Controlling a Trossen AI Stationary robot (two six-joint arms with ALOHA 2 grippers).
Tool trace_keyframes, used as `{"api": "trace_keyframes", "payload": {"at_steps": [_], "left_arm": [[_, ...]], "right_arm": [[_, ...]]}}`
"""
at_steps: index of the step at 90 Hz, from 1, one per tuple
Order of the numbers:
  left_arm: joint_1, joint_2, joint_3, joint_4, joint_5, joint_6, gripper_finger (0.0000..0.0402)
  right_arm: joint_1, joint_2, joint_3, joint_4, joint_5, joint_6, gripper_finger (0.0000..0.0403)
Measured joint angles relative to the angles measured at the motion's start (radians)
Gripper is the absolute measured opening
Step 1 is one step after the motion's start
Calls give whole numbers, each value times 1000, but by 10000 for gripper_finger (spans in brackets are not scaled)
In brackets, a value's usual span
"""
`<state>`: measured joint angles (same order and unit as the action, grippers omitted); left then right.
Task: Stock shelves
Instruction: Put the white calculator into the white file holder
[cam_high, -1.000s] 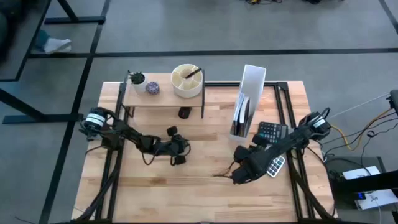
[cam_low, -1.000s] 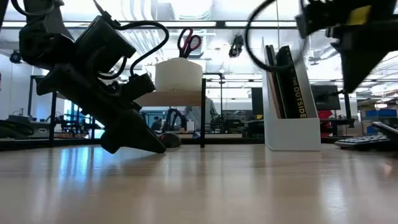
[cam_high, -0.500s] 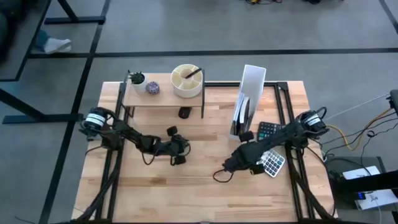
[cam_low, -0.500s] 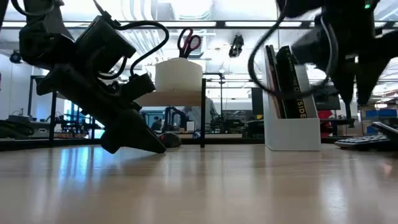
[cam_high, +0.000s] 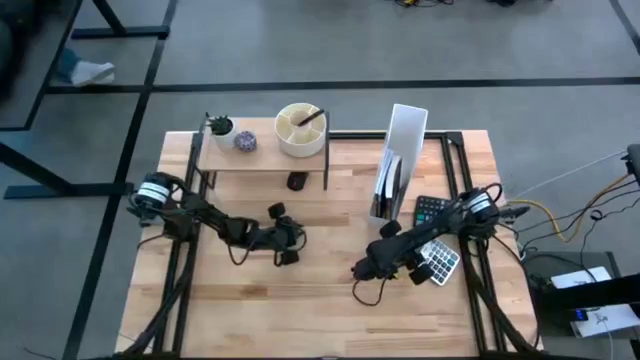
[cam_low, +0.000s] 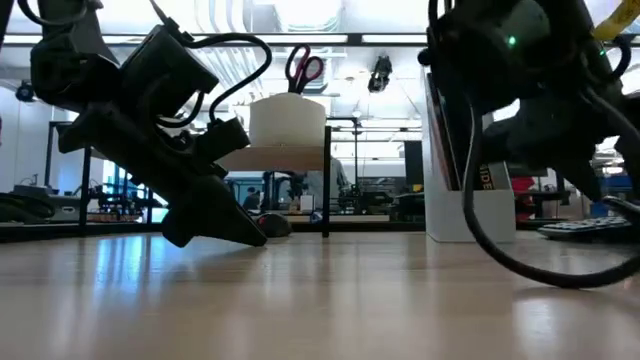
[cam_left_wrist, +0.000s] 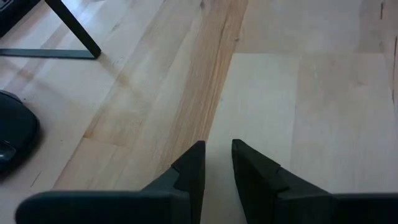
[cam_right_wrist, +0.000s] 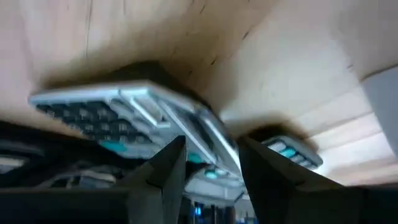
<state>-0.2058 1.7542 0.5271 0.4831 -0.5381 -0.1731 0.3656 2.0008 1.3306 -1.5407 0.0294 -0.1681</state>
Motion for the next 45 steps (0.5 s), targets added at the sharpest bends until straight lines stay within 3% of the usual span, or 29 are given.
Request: {"api": "trace_keyframes", "payload": {"at_steps": [45], "left_arm": [[0,0,0,-3,-1,3,66]], "right_arm": [[-7,71,-34,7,-3,-162,84]]}}
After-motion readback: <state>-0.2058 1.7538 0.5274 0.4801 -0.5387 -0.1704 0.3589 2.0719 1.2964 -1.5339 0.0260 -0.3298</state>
